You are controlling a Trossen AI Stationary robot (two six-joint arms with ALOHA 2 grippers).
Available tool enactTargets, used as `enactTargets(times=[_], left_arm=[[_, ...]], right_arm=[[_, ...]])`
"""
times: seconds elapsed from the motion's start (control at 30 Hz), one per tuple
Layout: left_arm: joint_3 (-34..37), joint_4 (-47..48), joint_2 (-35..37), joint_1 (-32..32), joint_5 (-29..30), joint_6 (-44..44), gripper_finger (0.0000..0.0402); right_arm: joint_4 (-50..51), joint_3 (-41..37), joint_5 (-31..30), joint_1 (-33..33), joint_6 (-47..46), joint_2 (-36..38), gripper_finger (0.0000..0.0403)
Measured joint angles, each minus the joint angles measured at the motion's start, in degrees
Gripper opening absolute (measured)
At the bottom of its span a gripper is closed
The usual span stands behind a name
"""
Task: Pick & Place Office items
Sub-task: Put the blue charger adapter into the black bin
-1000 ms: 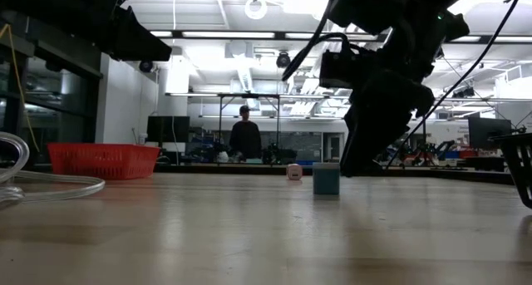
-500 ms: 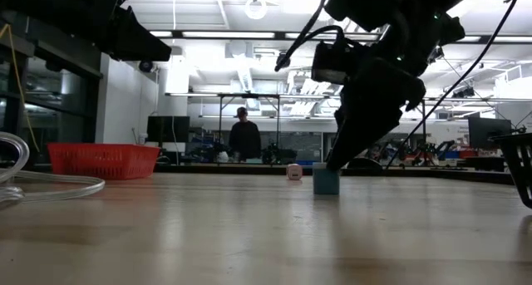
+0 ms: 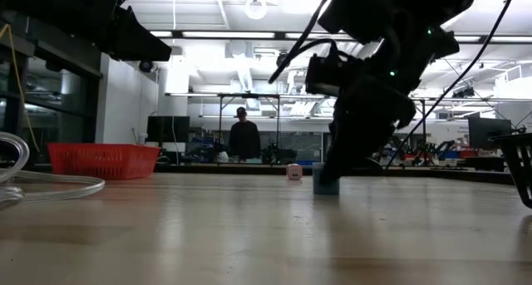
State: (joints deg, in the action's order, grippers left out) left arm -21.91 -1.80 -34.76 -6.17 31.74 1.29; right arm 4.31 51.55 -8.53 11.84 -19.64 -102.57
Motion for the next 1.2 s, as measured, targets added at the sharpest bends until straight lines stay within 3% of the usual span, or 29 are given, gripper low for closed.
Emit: enactTargets(times=[0.53, 0.93, 1.2], left_arm=[[0.0, -0.1, 0.0, 0.0, 0.0, 0.0, 0.0227], [0.0, -0.2, 0.0, 0.0, 0.0, 0.0, 0.0227], [0.0, -0.2, 0.0, 0.0, 0.0, 0.0, 0.0227]], right_arm=[[0.9, 0.0, -0.5, 0.0, 0.0, -0.2, 0.0191], [1.1, 0.0, -0.5, 0.0, 0.0, -0.2, 0.0128], [1.1, 0.0, -0.5, 0.0, 0.0, -0.2, 0.0138]])
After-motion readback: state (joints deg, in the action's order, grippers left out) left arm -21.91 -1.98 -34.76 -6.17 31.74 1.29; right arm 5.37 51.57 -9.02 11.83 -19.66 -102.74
